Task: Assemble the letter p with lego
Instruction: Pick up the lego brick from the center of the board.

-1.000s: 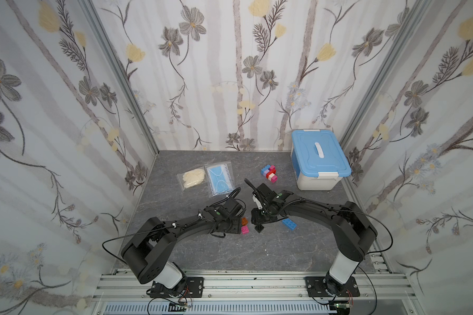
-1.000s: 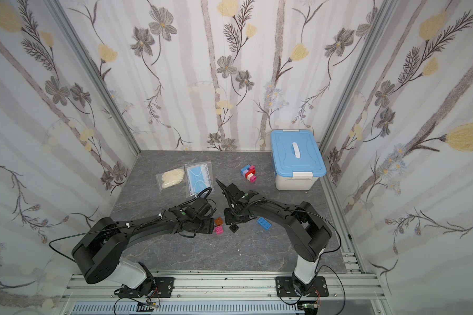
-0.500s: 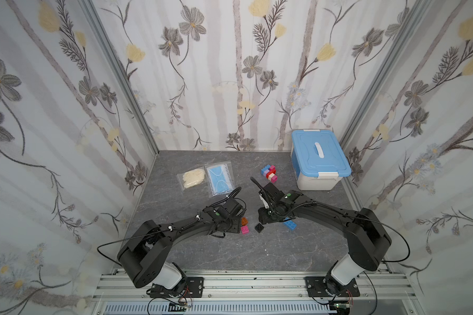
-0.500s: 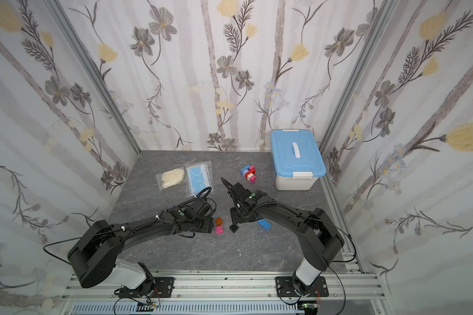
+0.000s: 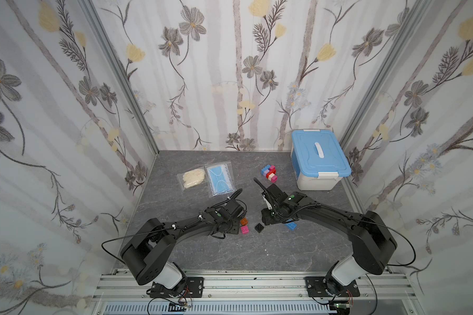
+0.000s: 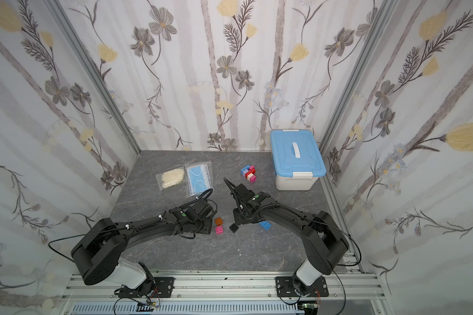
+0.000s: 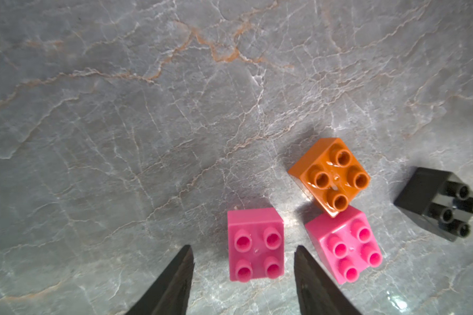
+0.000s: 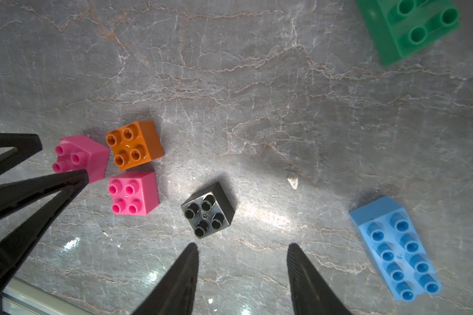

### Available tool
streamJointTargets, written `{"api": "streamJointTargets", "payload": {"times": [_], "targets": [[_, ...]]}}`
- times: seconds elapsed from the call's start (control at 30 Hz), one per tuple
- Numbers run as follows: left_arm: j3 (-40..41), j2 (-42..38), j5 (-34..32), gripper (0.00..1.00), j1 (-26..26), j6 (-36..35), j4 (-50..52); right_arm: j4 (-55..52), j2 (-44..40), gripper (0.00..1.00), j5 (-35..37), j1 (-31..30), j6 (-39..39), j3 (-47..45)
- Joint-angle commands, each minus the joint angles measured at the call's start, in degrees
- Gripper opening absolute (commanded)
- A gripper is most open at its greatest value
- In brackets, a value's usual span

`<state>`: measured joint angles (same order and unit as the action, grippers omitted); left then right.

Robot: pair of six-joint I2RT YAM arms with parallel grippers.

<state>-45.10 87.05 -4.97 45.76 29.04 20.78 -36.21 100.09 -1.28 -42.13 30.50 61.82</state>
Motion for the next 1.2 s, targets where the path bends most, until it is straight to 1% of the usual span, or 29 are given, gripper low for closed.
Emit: {"api": "streamJointTargets", "payload": {"times": [0.0,0.2,0.47,0.6,0.77,0.93,1.07,1.17], "targets": [[-0.5,1.0,-2.5,0.58,0.4,-0.4,-1.4,0.6,-0.8,0.55,1.4,0.3,0.0,-0.5],[-1.4,3.0,-4.2,0.50,1.3,-0.9,-1.3,0.8,-1.3,0.55,1.4,0.6,-0.1,-1.1],[-2.7,4.9,-6.4,0.36,2.3,-1.0,0.0,1.0,-1.1,0.54,1.3,0.8,-0.3,-1.3],[-2.5,4.3,-7.8,0.27,2.5,-0.9,0.2,1.0,-1.3,0.54,1.3,0.9,-0.3,-1.3],[-1.9,1.7,-8.7,0.23,2.5,-2.5,0.5,0.9,-2.0,0.53,1.3,1.3,-0.5,-1.7],[-2.9,-1.4,-6.1,0.21,2.6,-9.6,1.3,0.5,-3.9,0.52,0.7,2.9,-1.7,-2.3],[-4.6,-3.8,-2.9,0.19,2.6,-17.9,2.0,-0.2,-6.8,0.52,-0.4,5.7,-3.7,-3.1],[-6.2,-4.3,1.0,0.20,2.6,-24.5,2.6,-0.6,-8.1,0.53,-2.5,8.4,-5.5,-3.8]]}}
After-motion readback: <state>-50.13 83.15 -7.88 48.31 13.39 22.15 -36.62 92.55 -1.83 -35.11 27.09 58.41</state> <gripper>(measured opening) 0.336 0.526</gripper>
